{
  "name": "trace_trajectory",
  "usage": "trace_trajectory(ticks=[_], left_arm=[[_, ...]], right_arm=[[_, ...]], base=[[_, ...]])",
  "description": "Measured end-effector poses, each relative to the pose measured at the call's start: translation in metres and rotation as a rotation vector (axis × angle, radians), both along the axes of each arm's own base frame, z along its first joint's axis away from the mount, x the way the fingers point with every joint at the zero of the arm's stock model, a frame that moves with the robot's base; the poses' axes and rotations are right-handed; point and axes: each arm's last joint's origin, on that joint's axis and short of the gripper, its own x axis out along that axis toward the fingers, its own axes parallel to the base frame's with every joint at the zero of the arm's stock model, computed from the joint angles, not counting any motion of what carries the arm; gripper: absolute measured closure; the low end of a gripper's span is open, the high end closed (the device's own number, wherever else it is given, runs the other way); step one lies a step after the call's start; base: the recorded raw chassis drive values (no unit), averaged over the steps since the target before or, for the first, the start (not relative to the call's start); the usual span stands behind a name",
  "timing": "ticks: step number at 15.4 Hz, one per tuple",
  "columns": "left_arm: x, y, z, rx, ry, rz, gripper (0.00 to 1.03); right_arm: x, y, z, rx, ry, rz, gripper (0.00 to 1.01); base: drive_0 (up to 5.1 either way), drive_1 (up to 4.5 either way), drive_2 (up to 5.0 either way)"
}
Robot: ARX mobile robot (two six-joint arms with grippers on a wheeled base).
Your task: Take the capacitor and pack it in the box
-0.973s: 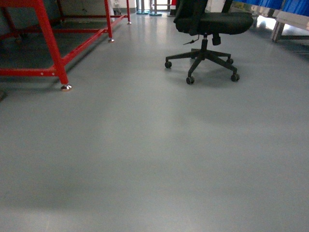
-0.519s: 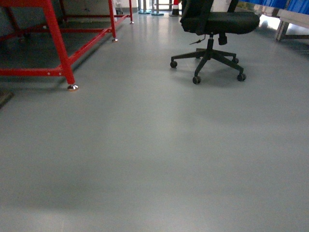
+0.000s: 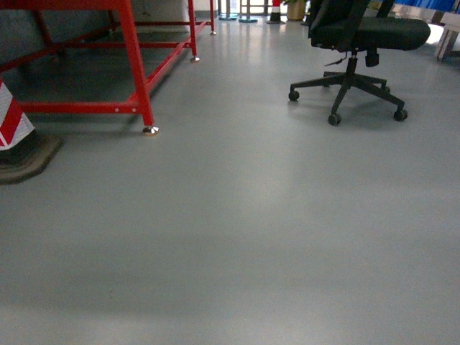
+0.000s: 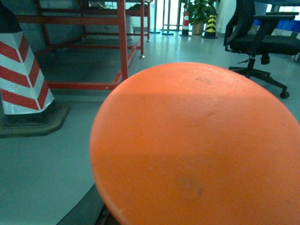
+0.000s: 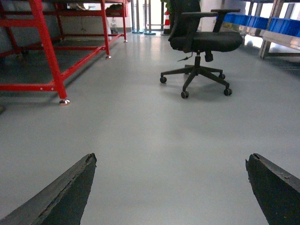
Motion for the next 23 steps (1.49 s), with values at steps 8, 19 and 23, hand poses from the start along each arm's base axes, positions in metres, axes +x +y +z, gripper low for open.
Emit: trace_trajectory(ticks=[8,19,23], left_arm=[[0.0000,0.0000,-0.0001,0.000,0.001,-0.001,0.59],[0.0000,-0.0001,0.0000,0.000,0.000,-0.002,0.59],[0.0000,0.0000,0.0000,0.000,0.000,-0.001,0.59]], right_arm=[[0.0000,0.0000,-0.0003,0.000,0.003,0.000,0.03],[0.0000,0.0000,-0.0003,0.000,0.003,0.000,0.03],[0.0000,0.0000,-0.0002,0.000,0.002,0.000,0.03]], base=[[-5.0,2.43,2.4],[-5.1,2.38,2.4],[-5.1,2.38,2.4]])
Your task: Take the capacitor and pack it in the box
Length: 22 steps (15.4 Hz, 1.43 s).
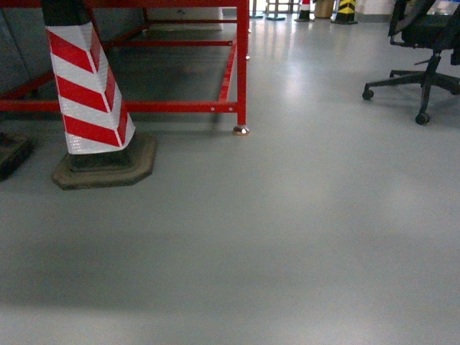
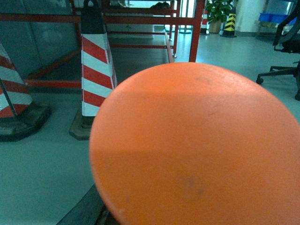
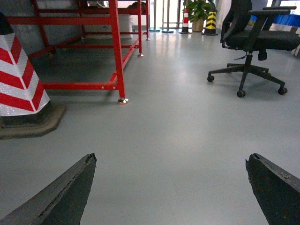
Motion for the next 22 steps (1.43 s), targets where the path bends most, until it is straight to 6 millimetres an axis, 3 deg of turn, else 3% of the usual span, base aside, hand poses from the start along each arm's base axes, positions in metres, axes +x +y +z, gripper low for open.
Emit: trace_trajectory(ticks=[22], left_arm=[[0.0000,0.0000,0.0001,0.000,-0.002,-0.001,0.59]], right_arm=[[0.0000,0.0000,-0.0003,0.000,0.003,-0.001,0.03]], base=[[-5.0,2.38,2.4]])
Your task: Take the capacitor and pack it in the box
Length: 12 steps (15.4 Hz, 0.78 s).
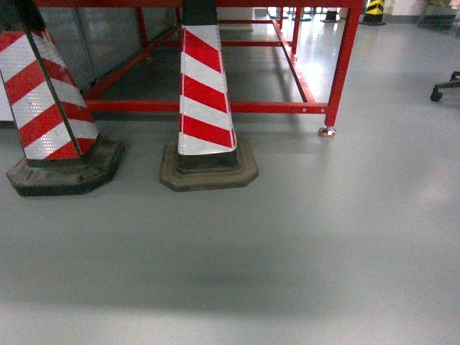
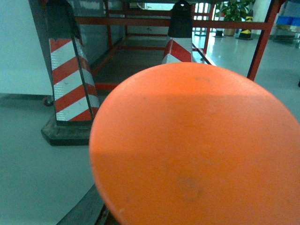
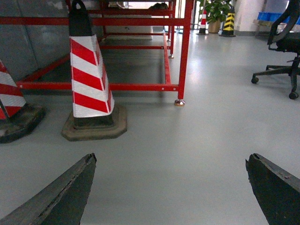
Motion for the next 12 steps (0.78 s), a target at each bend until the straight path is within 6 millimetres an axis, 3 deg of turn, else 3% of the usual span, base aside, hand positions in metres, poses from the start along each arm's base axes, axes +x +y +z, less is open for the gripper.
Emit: trace_trajectory(ticks=[1,12], left_arm=[[0.0000,0.0000,-0.0002,0.000,0.002,0.000,0.59],[0.0000,0.0000,-0.0002,0.000,0.002,0.001,0.59]], right_arm=[[0.0000,0.0000,0.0003,0.000,-0.003,0.001,0.03],[0.0000,0.0000,0.0002,0.000,-0.002,0.001,0.03]], base=[[-5.0,2.38,2.4],[0.0,0.00,0.0]])
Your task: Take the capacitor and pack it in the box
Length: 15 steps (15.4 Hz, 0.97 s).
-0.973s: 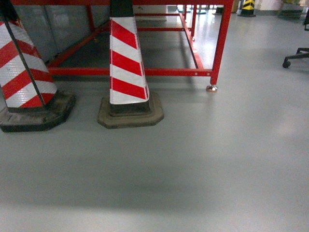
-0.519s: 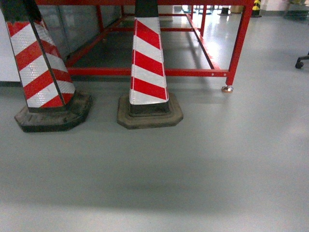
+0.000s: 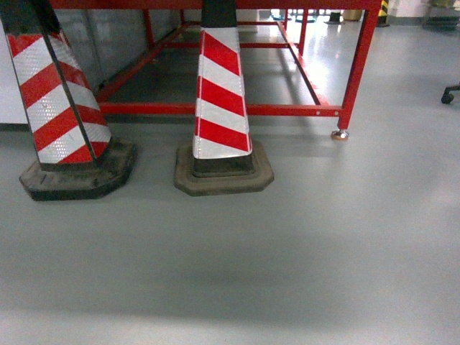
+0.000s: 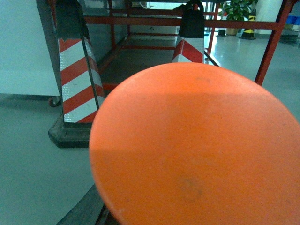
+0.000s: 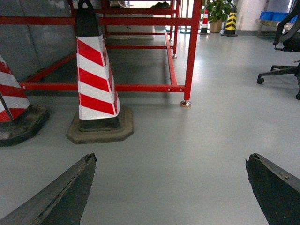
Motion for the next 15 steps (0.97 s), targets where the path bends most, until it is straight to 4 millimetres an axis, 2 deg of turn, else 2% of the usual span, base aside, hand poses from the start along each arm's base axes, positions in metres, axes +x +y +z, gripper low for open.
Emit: trace_trajectory(ticks=[15], left_arm=[[0.0000,0.0000,0.0000,0.000,0.000,-0.002,0.59]], right_arm=[[0.0000,0.0000,0.0000,0.000,0.000,0.000,0.03]], base=[[0.0,0.00,0.0]])
